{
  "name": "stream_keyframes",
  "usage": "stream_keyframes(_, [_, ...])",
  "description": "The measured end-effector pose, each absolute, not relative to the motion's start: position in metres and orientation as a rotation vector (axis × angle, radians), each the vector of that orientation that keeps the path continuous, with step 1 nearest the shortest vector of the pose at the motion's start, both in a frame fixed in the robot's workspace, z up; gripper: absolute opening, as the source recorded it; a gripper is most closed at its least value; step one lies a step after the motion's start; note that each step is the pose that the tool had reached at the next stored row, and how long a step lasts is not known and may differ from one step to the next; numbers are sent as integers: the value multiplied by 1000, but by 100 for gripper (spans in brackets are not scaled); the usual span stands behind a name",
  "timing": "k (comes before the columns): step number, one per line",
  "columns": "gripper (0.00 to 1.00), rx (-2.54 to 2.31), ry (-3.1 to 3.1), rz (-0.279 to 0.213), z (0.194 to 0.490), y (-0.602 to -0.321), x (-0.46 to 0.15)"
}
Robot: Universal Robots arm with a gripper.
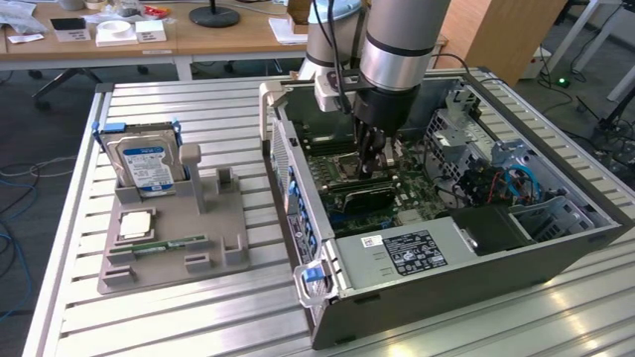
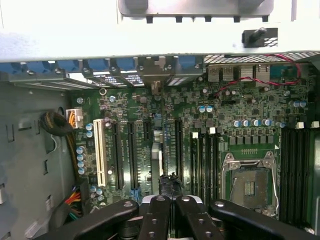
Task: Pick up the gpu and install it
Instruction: 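Press down on the gpu until it lock into place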
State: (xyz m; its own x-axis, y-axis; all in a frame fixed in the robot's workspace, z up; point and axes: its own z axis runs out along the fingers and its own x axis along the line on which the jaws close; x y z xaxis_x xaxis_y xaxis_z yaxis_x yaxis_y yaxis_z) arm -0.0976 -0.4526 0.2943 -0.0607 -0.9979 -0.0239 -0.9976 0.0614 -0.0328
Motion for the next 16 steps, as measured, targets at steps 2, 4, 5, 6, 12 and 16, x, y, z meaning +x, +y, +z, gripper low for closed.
stream_keyframes(2, [11,-2125,2259,-12,294,-449,-98])
stream_keyframes(4, [11,-2125,2259,-12,293,-447,-98])
stream_keyframes(5, [11,-2125,2259,-12,293,-447,-98])
stream_keyframes(6, [11,-2125,2259,-12,291,-447,-98])
stream_keyframes(12, [11,-2123,2261,-12,281,-445,-98])
stream_keyframes(16, [11,-2123,2262,-12,279,-446,-98])
